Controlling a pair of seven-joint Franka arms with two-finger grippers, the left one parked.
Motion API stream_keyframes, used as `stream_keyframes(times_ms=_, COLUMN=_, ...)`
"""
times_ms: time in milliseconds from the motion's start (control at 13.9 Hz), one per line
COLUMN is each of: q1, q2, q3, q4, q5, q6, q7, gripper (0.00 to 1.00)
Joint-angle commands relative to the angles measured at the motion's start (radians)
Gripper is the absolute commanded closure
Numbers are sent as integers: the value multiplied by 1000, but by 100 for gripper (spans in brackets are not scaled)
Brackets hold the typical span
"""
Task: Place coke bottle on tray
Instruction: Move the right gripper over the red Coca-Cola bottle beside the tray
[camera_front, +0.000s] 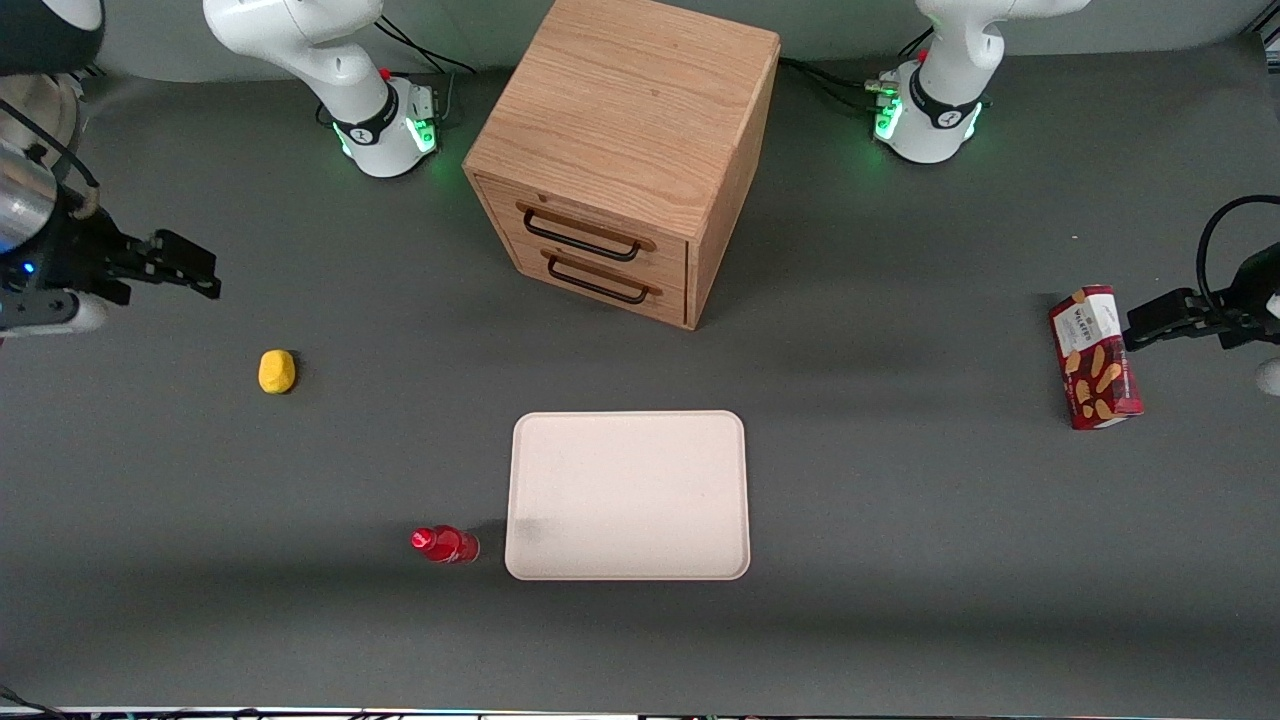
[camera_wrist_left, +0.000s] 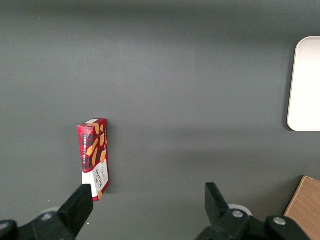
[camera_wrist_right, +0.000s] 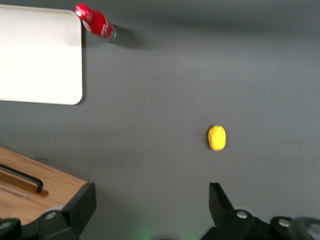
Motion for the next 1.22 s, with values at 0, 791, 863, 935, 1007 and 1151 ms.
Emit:
stream_keyframes(times_ms=0, q1=-6, q2=168, q3=28, q4=215, q5=14, q6=-47, q7=10, gripper=0)
stream_keyframes(times_ms=791, q1=-8, q2=550, q3=132, q4=335, q5=37, q6=451, q7=25, gripper=0)
stream_keyframes(times_ms=863, q1=-8, q2=584, q3=132, q4=335, q5=37, q6=500, q7=23, gripper=0)
stream_keyframes(times_ms=935, q1=-8, q2=613, q3=135, q4=335, q5=38, q6=530, q7=22, gripper=0)
stream_keyframes(times_ms=1007, q1=-8, q2=633, q3=137, q4=332, q5=38, q6=542, q7=23, gripper=0)
stream_keyframes(times_ms=1151, q1=-6, q2=664, q3=138, q4=327, q5=38, q6=544, q7=25, gripper=0)
